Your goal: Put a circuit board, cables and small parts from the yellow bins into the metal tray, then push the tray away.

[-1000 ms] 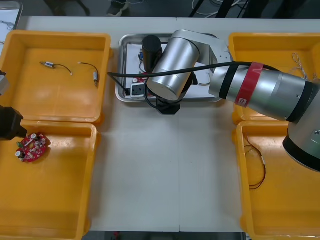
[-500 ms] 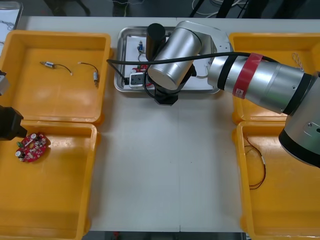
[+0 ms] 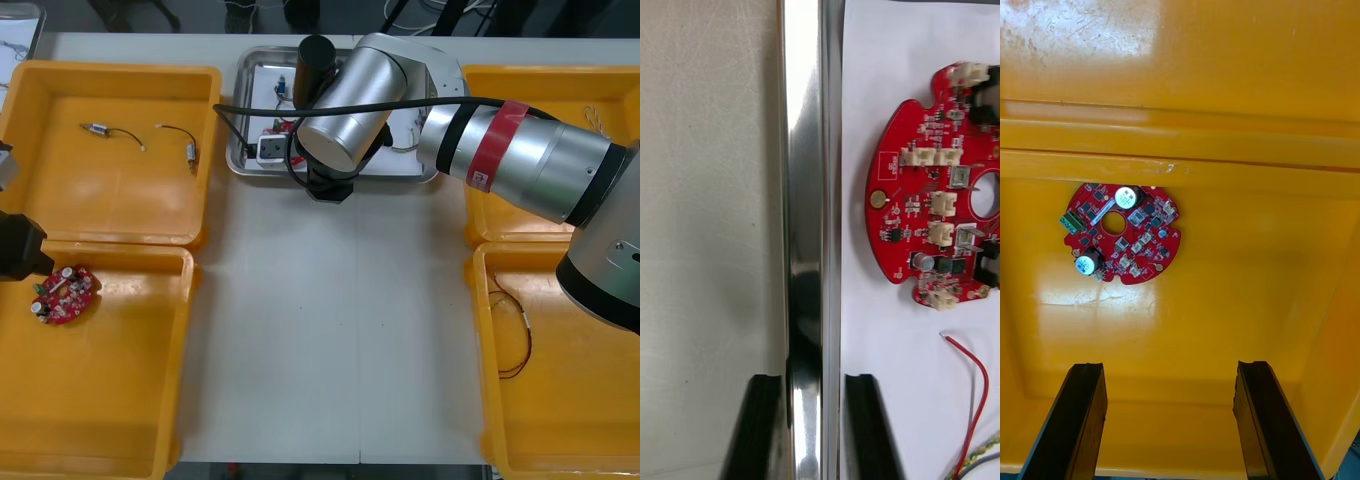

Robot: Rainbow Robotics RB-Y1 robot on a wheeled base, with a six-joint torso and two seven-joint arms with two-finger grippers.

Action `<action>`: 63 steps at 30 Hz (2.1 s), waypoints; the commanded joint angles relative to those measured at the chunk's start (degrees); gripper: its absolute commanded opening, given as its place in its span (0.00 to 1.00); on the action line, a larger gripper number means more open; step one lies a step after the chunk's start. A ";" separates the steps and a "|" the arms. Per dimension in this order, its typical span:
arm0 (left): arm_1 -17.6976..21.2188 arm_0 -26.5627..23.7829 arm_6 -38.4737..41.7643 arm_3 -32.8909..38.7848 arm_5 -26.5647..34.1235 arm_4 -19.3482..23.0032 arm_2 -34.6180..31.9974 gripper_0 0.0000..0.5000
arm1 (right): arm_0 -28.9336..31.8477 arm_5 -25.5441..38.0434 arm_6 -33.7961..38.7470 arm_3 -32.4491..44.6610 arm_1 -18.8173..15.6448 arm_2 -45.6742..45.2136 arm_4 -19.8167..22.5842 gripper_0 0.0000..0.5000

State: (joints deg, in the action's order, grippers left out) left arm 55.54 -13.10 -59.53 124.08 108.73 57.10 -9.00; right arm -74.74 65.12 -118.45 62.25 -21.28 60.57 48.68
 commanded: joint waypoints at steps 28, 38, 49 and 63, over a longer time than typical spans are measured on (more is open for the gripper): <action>0.27 1.06 -3.31 1.60 -0.45 -0.41 -1.89 1.00 | 1.88 30.16 0.42 18.87 0.28 -17.77 -2.62 1.00; 0.27 1.06 -3.31 1.60 -0.45 -0.41 -1.89 1.00 | 9.35 44.88 11.49 38.56 -5.61 -20.41 -4.38 1.00; 0.27 1.06 -3.31 1.60 -0.45 -0.41 -1.89 1.00 | 18.05 44.88 26.08 49.37 -10.18 -33.41 -0.60 1.00; 0.27 1.06 -3.31 1.60 -0.45 -0.41 -1.89 1.00 | 30.10 44.88 45.68 60.44 -17.57 -50.29 4.85 1.00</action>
State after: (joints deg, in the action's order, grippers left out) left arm 55.53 -13.09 -59.53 124.12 108.72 57.10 -9.01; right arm -48.69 109.81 -77.83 118.58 -34.96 16.33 51.99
